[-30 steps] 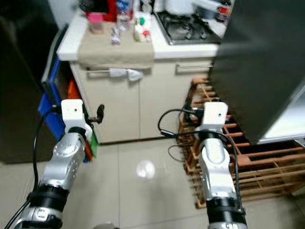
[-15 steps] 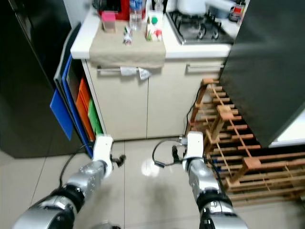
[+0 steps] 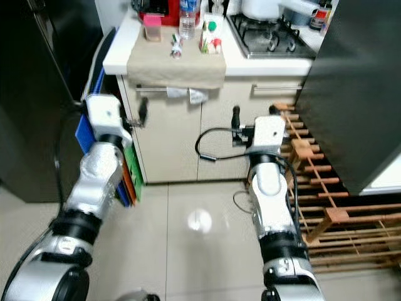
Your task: Restocking fridge
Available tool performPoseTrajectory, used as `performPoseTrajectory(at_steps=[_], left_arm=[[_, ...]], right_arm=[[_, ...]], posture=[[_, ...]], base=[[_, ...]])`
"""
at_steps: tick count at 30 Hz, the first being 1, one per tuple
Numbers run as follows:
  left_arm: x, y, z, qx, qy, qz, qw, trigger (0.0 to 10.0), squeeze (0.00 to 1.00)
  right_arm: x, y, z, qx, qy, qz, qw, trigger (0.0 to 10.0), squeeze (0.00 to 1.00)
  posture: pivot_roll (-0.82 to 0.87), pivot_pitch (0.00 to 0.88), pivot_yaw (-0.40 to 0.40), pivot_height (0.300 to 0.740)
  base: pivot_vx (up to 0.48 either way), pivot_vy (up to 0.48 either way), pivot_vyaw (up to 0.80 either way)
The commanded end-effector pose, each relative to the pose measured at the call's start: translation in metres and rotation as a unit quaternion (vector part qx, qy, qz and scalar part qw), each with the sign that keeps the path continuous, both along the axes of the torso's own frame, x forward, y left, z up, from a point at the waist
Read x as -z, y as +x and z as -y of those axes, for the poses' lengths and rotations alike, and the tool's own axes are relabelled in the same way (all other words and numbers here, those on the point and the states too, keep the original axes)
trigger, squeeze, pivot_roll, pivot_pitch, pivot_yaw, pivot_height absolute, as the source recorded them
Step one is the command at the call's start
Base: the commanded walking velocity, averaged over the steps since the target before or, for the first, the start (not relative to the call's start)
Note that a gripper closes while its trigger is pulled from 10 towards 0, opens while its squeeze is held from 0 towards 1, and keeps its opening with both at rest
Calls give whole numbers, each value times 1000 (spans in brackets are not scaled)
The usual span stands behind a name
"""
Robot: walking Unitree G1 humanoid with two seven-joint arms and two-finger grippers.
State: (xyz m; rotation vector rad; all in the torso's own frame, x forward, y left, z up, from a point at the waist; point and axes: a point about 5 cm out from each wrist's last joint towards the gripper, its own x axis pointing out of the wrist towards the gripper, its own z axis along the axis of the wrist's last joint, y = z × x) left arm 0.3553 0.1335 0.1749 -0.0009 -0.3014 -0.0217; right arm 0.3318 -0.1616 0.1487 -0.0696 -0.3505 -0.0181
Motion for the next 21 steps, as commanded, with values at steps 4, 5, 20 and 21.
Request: performPoseTrajectory(at_steps=[4, 5, 20, 21], left_arm=[[-17, -7, 13, 6, 1, 47, 999, 10000, 0], [-18, -7, 14, 6, 5, 44, 999, 10000, 0], [-17, -4, 13, -8, -18, -4, 1000, 10000, 0], [-19, -4, 14, -7, -17, -3, 1000, 10000, 0]], right_arm=[[-29, -7, 3, 17, 4, 78, 997, 10000, 75], [-27, -7, 1, 11, 5, 70, 998, 10000, 78], [-22, -9, -1, 3, 38, 21, 999, 10000, 67], [-23, -9, -1, 1, 37, 19, 999, 10000, 67]], posture=[[-84, 0, 7, 740], [-84, 0, 7, 740], [-113, 0, 14, 740], [-113, 0, 10, 740]], base=[[449, 0, 0], [480, 0, 0], [480, 0, 0], [480, 0, 0]])
